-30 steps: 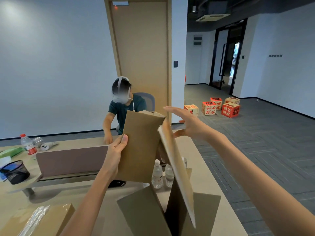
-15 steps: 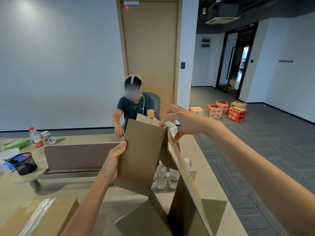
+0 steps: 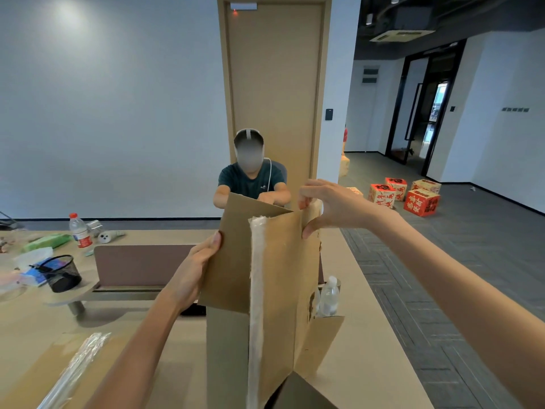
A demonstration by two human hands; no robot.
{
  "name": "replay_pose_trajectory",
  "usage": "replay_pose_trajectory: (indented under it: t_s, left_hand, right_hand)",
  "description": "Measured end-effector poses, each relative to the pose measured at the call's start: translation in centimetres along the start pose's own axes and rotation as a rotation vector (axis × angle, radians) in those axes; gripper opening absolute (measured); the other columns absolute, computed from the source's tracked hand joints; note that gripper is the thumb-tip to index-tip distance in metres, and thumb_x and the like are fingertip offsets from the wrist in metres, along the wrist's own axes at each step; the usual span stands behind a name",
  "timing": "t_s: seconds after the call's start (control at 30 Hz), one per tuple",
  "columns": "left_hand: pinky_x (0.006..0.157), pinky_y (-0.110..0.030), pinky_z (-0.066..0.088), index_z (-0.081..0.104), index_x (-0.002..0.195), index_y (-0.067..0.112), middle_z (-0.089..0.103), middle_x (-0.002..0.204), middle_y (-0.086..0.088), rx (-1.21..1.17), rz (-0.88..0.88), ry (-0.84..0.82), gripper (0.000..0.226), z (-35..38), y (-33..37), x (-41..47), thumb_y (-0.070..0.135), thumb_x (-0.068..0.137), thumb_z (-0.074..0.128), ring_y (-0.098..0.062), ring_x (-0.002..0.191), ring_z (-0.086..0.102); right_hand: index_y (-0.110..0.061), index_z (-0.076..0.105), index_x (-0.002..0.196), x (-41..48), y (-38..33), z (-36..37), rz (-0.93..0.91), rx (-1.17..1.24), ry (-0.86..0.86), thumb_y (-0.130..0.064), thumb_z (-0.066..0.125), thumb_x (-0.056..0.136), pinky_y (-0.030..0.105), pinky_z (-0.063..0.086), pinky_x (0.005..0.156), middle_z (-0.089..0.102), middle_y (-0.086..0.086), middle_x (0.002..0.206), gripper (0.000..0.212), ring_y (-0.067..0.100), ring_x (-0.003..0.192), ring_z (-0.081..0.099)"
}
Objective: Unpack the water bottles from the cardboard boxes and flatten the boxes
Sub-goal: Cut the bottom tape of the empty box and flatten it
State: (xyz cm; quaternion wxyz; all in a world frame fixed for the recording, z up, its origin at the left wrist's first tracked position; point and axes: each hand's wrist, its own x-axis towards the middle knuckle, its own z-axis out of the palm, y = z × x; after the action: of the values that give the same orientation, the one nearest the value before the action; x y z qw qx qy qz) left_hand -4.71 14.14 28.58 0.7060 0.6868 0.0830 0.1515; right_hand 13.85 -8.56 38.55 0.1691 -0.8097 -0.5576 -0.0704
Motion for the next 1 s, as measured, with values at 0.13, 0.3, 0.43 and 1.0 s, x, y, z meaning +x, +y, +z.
replay_pose_trajectory:
  t_s: [0.13, 0.3, 0.43, 1.0]
  left_hand:
    - [0.087, -0.036, 0.049, 0.062, 0.127, 0.023, 0.072, 0.113, 0.002, 0.098, 0.012, -0.041, 0.050, -1.1, 0.9, -1.3, 0.050, 0.100, 0.029, -0.016, 0.106, 0.066]
    - [0.098, -0.047, 0.046, 0.064, 0.128, 0.016, 0.064, 0.127, -0.016, 0.058, 0.063, -0.108, 0.076, -2.1, 1.3, -2.0, 0.058, 0.100, 0.007, -0.034, 0.121, 0.058]
    - [0.103, -0.040, 0.042, 0.062, 0.130, 0.014, 0.065, 0.129, -0.009, 0.081, 0.108, -0.096, 0.070, -2.7, 1.6, -2.1, 0.054, 0.102, 0.012, -0.024, 0.123, 0.058]
    - [0.074, -0.019, 0.043, 0.067, 0.091, 0.010, 0.070, 0.092, 0.000, 0.336, 0.323, 0.490, 0.021, -0.5, 1.0, 0.5, 0.026, 0.083, 0.078, -0.007, 0.086, 0.060]
  right_hand:
    - [-0.029, 0.050, 0.075, 0.9, -0.7, 0.6, 0.027, 0.078, -0.043, -0.045, 0.085, 0.067, 0.031, 0.039, 0.065, 0.052, -0.008, 0.085, 0.039, 0.009, 0.077, 0.045]
    - [-0.036, 0.047, 0.063, 2.0, -1.0, 2.8, 0.070, 0.165, -0.109, -0.050, 0.084, 0.064, 0.033, 0.037, 0.061, 0.047, -0.001, 0.076, 0.040, 0.016, 0.067, 0.040]
    - [-0.021, 0.039, 0.066, 3.4, 0.3, 5.3, 0.022, 0.156, -0.073, -0.073, 0.074, 0.060, 0.051, 0.049, 0.071, 0.055, 0.018, 0.086, 0.063, 0.030, 0.087, 0.043]
    - [-0.025, 0.060, 0.083, -2.0, -0.7, 4.1, 0.177, 0.074, -0.180, -0.050, 0.080, 0.071, 0.029, 0.044, 0.062, 0.065, -0.001, 0.086, 0.034, 0.014, 0.077, 0.057]
